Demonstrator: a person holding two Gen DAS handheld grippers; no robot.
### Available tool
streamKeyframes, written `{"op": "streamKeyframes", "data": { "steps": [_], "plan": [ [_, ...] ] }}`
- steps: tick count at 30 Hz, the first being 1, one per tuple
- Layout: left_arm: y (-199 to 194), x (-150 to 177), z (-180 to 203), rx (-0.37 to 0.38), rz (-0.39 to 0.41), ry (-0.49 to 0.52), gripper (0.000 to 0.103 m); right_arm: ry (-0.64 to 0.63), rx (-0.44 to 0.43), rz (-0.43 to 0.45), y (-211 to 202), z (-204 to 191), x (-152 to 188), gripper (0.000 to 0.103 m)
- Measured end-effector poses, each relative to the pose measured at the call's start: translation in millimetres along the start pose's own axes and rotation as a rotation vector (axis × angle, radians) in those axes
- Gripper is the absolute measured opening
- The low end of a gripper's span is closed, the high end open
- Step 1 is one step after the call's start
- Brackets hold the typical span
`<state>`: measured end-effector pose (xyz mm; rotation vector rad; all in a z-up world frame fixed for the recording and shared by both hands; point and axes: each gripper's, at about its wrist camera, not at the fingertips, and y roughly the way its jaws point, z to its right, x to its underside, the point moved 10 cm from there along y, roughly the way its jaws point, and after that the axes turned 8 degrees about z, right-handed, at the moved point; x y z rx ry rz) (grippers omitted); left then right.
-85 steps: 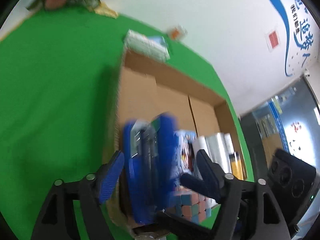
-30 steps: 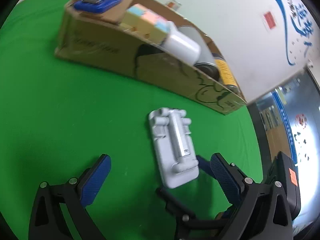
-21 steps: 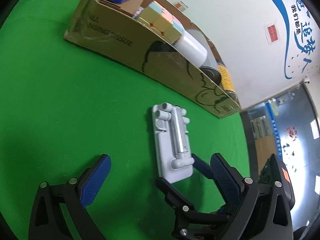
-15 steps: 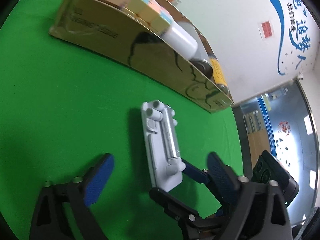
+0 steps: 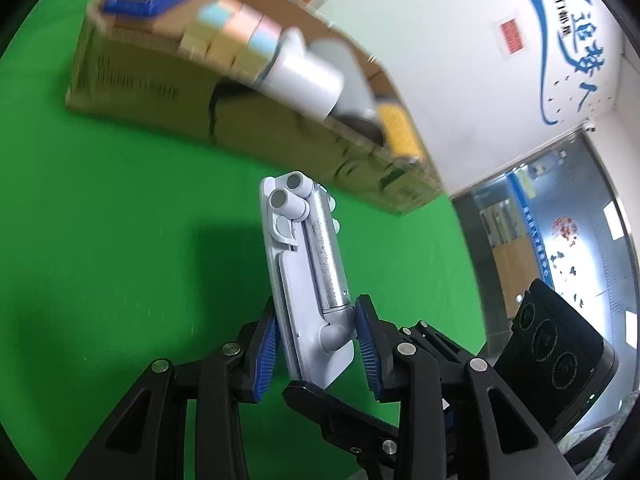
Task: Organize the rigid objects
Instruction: 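Close both grippers on the white phone stand and lift it, then lower the phone stand into the box beside the cube and release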
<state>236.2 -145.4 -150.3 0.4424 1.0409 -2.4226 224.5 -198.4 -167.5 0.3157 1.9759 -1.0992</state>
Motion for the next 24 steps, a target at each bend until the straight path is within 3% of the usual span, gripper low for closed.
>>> {"op": "streamKeyframes", "data": {
  "steps": [13,20,24],
  "plan": [
    [-75,-101,80,0.041,0.185,0.233,0.033,-0.167,0.067,0.27,-46,-33,-112,0.068],
    [-95,-161,91,0.026,0.227,0.288,0.033,-0.2,0.068,0.306,-35,-36,-167,0.068],
    [-84,-204,78,0.003,0.196,0.259,0.033,-0.183,0.058,0.264,-11,-30,-192,0.068]
  ]
}}
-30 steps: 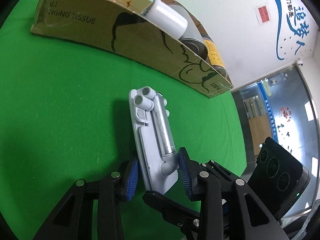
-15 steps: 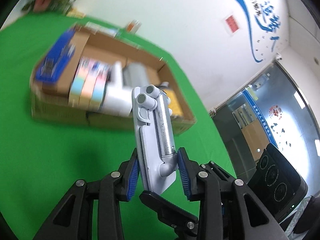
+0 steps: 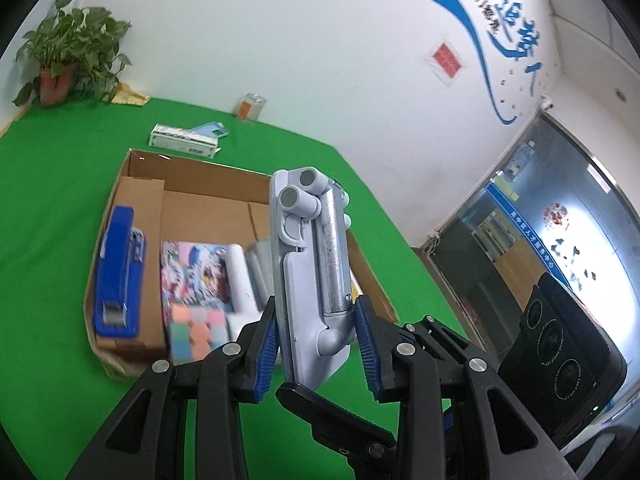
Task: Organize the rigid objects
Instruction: 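Lower the phone stand into the box beside the cube and release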
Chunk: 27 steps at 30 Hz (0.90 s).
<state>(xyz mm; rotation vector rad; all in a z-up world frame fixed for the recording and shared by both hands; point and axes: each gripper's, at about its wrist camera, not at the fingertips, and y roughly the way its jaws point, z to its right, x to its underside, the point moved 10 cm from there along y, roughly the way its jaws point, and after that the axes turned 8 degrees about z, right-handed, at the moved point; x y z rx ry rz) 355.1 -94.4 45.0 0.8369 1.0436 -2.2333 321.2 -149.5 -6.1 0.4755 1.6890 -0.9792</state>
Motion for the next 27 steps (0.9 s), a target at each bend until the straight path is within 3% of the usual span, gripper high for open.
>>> {"op": "streamKeyframes", "data": {
  "steps": [6,14,25,27],
  "plan": [
    [51,-40,-56,-0.023,-0.1,-0.09,0.031,0.067,-0.039,-0.151,73,21,-13,0.068],
    [121,-28,-126,-0.06,-0.225,-0.202,0.031,0.179,-0.078,-0.325,140,41,19,0.068],
    [151,10,-160,-0.117,-0.334,-0.255,0.031,0.274,-0.083,-0.443,161,47,57,0.068],
    [146,7,-159,-0.141,-0.313,-0.226,0.04,0.253,-0.071,-0.429,158,46,56,0.068]
  ]
}}
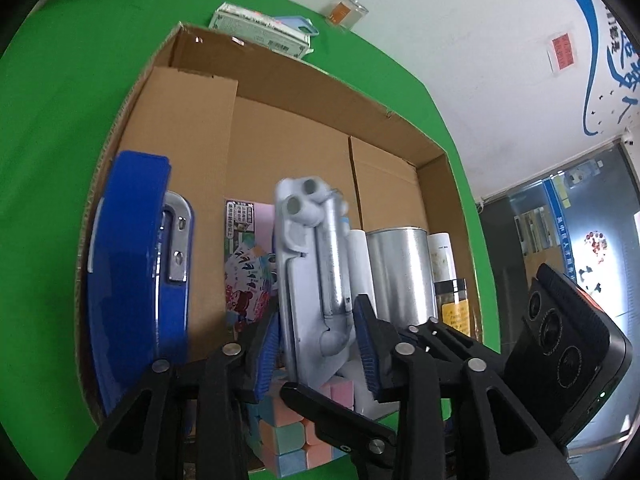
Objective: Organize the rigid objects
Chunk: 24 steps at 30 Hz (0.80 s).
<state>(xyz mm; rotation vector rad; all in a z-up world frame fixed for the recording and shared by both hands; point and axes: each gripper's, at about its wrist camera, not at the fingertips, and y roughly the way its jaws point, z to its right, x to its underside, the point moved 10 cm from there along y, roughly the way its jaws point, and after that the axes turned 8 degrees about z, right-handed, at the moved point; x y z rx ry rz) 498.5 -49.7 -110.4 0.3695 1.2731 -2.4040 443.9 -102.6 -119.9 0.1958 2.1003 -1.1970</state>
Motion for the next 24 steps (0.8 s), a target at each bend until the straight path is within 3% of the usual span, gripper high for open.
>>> {"op": "streamKeyframes", "data": {
  "steps": [1,2,3,4,6,7,9,11,15,19,24],
  "plan": [
    [-7,-1,1,-0.021,0.031,0.012,0.044,-0.023,-0.001,0.018,-4,-3,0,0.068],
    [-22,-6,0,-0.071,0.105,0.03,0.055,-0.083,-0.002,0.062,-14,-10,0,0.071],
    [-37,-9,2,-0.106,0.178,0.055,0.065,-0.124,0.011,0.093,-25,-16,3,0.081],
    [-47,-11,6,-0.123,0.23,0.075,0.07,-0.162,0.033,0.128,-35,-18,4,0.086],
    [-85,-7,22,-0.175,0.404,0.169,0.092,-0.22,0.121,0.236,-67,-18,14,0.087],
    [-99,-2,28,-0.21,0.478,0.211,0.099,-0.221,0.153,0.276,-79,-15,19,0.09],
    [-123,9,40,-0.272,0.62,0.282,0.103,-0.187,0.199,0.34,-102,-10,34,0.097],
    [-136,26,52,-0.32,0.702,0.339,0.103,-0.147,0.235,0.381,-121,-2,53,0.103],
    [-122,71,60,-0.382,0.699,0.333,0.103,-0.063,0.299,0.412,-153,16,93,0.103],
    [-106,115,62,-0.367,0.684,0.298,0.103,-0.042,0.331,0.419,-172,22,121,0.103],
    [-91,161,73,-0.433,0.679,0.369,0.103,-0.078,0.356,0.408,-190,18,145,0.103]
  ]
}}
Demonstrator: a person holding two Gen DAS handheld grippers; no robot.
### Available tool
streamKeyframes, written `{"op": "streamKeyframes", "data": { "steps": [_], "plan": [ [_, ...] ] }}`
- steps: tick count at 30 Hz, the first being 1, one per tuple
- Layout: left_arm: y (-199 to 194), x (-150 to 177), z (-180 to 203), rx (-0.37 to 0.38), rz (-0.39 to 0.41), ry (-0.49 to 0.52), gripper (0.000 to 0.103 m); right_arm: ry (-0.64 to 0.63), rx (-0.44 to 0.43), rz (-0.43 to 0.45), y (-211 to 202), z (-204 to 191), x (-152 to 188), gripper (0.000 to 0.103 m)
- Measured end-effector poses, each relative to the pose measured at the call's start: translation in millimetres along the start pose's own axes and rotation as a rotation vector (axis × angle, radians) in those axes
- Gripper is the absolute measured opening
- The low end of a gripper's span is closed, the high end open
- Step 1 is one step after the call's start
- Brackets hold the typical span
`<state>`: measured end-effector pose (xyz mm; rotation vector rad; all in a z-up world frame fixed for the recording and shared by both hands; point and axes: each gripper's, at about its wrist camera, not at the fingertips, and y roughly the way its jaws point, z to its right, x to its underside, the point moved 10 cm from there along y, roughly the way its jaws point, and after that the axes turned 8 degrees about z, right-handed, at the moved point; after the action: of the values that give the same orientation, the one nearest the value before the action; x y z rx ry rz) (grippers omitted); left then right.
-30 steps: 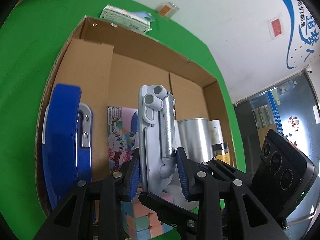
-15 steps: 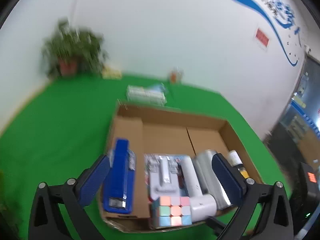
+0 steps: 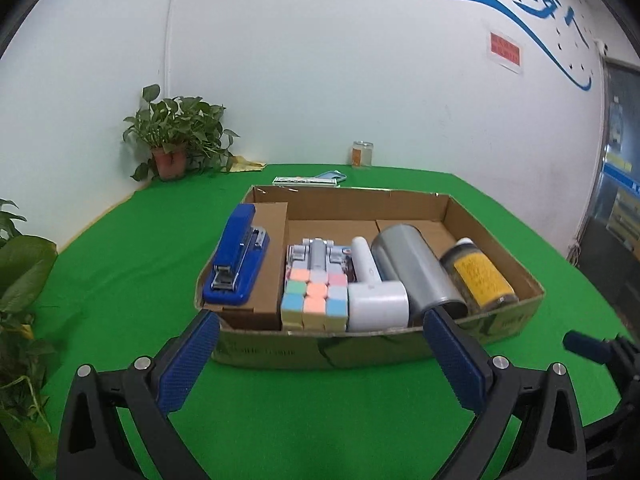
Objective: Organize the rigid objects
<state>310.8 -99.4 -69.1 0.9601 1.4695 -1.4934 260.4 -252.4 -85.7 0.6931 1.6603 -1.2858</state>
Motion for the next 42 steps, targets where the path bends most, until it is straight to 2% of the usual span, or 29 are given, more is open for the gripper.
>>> {"op": "streamKeyframes", "data": {
  "steps": [4,11,14,22,28,35,42],
  "plan": [
    [-7,9,13,0.0,-0.008,-0.051,0.103,-0.021,0.011,0.013,-14,4,6,0.103],
    [-23,-6,24,-0.02,-0.001,-0.079,0.103,-0.011,0.066,0.036,-30,24,11,0.103],
    [-18,-1,25,-0.058,-0.031,-0.093,0.103,0.006,0.075,0.027,-30,31,17,0.103],
    [8,23,34,-0.095,-0.085,-0.068,0.103,0.009,0.1,0.024,-26,51,26,0.103],
    [27,29,30,-0.114,-0.094,-0.078,0.103,-0.007,0.119,0.029,-22,52,28,0.103],
    [34,25,25,-0.095,-0.077,-0.071,0.103,0.002,0.113,0.023,-17,48,33,0.103],
    [5,15,4,-0.118,-0.004,-0.069,0.103,0.039,0.123,0.029,-8,52,29,0.103]
  ]
}}
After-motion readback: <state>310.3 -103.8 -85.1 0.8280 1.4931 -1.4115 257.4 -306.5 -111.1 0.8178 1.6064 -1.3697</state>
